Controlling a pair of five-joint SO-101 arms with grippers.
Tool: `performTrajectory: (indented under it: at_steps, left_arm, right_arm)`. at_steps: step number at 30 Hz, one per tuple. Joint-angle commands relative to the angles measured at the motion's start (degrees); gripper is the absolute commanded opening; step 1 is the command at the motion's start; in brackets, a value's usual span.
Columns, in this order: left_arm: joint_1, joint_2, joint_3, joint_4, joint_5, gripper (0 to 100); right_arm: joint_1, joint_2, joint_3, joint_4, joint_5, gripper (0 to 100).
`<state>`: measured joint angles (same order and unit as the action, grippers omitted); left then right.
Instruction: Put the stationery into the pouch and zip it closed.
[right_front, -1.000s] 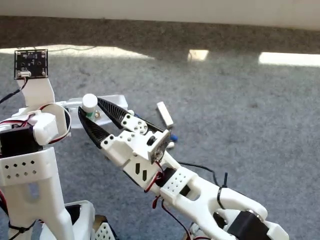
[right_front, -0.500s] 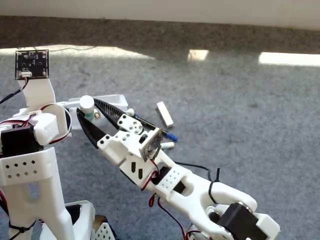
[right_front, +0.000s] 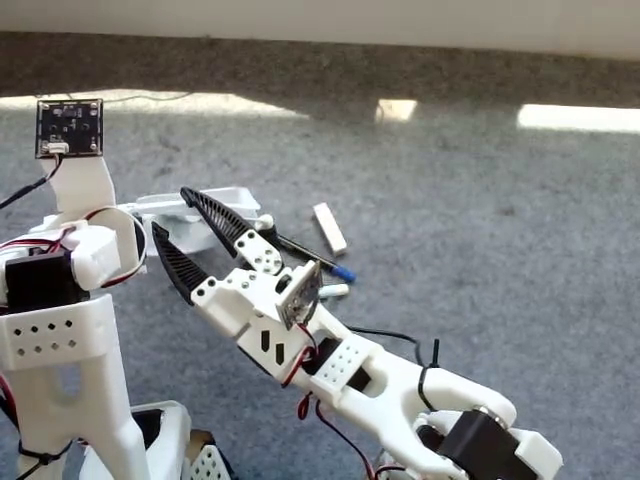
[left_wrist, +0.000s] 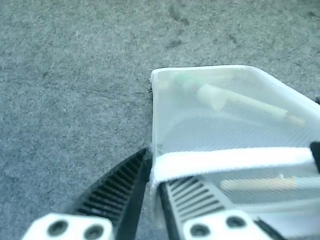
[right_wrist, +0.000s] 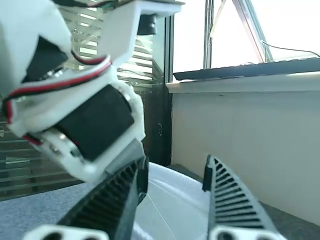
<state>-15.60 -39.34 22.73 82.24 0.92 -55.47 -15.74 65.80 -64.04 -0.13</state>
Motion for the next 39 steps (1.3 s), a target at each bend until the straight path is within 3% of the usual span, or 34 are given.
performTrajectory:
  at_steps: [1, 10, 25, 39]
  left_arm:
    - [-0.4, 2.0, 0.4, -0.1, -0.1, 1]
    - [-4.0, 2.0, 0.5, -1.0, -0.1, 1]
    - [-7.0, 2.0, 0.6, -1.0, -0.1, 1]
    - [-13.0, 1.7, 5.0, -5.0, -0.1, 1]
  right_arm:
    - [0.2, -1.9, 0.3, -0.4, 0.2, 16.9]
    - [0.2, -6.2, 1.9, 1.6, 0.4, 16.9]
    - [1.5, -43.0, 4.4, 51.4, 0.1, 16.9]
    - [14.7, -50.3, -14.6, 93.1, 0.1, 16.9]
